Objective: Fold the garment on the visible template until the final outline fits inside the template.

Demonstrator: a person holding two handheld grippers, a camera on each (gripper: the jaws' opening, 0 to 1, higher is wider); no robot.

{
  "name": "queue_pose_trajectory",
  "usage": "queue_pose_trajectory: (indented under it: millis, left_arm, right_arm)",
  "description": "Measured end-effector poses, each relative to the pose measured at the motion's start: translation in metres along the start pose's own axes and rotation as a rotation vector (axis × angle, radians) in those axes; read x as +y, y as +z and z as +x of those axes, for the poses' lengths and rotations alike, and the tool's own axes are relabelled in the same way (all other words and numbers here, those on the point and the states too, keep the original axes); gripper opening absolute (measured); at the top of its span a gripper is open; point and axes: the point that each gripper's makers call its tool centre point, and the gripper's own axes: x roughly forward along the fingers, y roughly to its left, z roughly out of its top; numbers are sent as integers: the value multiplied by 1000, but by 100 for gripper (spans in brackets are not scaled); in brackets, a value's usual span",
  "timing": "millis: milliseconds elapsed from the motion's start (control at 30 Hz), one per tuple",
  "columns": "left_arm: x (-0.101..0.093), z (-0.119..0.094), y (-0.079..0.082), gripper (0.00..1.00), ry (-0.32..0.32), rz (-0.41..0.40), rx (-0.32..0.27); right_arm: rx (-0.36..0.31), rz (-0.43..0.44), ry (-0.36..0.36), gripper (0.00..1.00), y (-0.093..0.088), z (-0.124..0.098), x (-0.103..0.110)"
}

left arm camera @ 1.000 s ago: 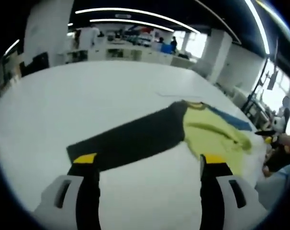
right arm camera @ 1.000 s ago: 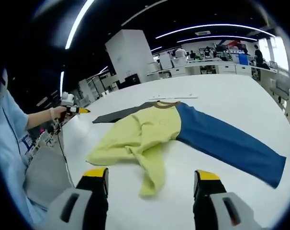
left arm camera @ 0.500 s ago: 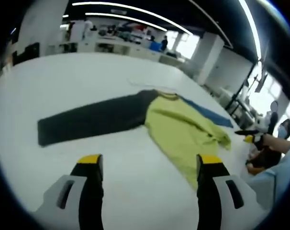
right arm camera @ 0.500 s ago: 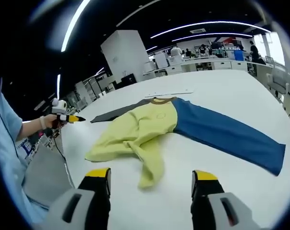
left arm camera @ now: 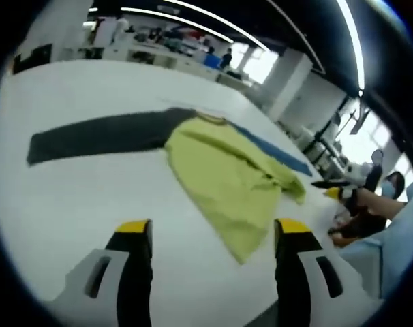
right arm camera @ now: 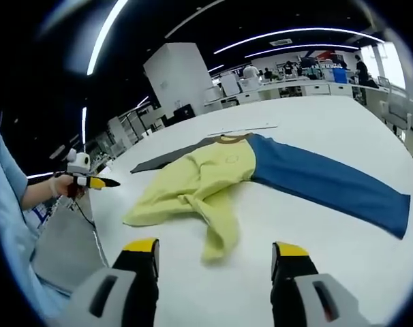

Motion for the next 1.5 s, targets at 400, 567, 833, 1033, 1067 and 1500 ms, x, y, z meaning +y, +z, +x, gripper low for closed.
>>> queue_pose_trajectory:
  millis: [400,567,833,1033,1067,1500]
  left_arm:
    - [-26,14,-27,61,-91,-19,99]
    - [-43,23,-50,48,-140,-98,153]
    - [-48,35,-71,42,-120,-139,199]
    - [-48,47,-78,33,-105,-166,199]
    - [-48,46,-77,31,-100,-171,199]
    - [-34,48,-74,9,-74,-227,188]
  right_arm:
    - [20,34,12,60,-11,4,1]
    - [40,78,25,54,-25,13,6]
    - [62,103,47,48,-37,23,17]
    - [65,116,48,45,-37,27,17]
    - [67,113,48,44,-38,28,16]
    - [49,193,41,25,-33,46,15]
